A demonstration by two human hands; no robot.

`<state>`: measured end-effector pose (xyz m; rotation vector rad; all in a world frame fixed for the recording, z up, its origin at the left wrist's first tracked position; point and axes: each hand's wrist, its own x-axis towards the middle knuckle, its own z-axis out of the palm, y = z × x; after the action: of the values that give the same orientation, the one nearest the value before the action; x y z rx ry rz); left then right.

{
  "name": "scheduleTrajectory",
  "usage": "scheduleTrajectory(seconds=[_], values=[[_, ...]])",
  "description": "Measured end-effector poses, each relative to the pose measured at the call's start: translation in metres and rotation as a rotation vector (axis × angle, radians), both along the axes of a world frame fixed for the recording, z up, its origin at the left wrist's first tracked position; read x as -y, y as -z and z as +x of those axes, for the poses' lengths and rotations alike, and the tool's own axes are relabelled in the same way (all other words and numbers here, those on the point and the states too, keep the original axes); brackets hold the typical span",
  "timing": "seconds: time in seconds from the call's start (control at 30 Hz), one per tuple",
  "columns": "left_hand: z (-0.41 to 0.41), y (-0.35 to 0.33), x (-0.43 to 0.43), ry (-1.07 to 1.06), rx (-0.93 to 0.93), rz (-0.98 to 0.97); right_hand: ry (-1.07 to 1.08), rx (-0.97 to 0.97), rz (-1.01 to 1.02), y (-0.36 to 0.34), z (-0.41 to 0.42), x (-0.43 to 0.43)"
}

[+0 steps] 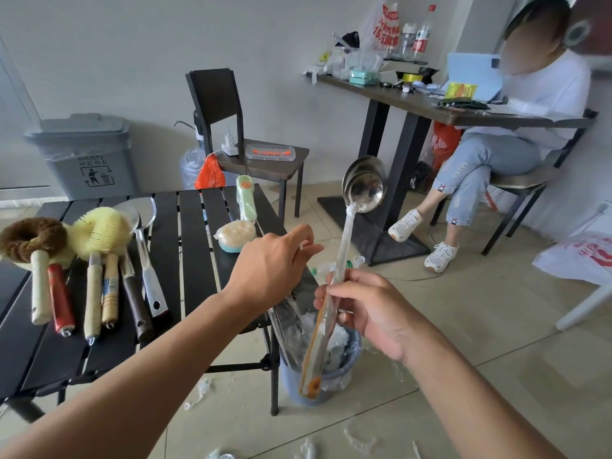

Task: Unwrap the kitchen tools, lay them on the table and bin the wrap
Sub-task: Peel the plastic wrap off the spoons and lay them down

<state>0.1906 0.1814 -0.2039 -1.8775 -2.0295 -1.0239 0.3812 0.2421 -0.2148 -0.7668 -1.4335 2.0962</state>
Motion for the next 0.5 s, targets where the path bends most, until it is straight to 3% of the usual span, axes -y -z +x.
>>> scheduleTrajectory(seconds=[0.17,0.5], values=[[0.007,0.001,0.000,0.014,-0.011,0.029,0.063,0.239,0.229,0.005,-0.010,0.009],[-0.009,-0.006,0.001,0.041,-0.112,0.069,0.002,0.100,0.094,-0.006,0.003,0.001]])
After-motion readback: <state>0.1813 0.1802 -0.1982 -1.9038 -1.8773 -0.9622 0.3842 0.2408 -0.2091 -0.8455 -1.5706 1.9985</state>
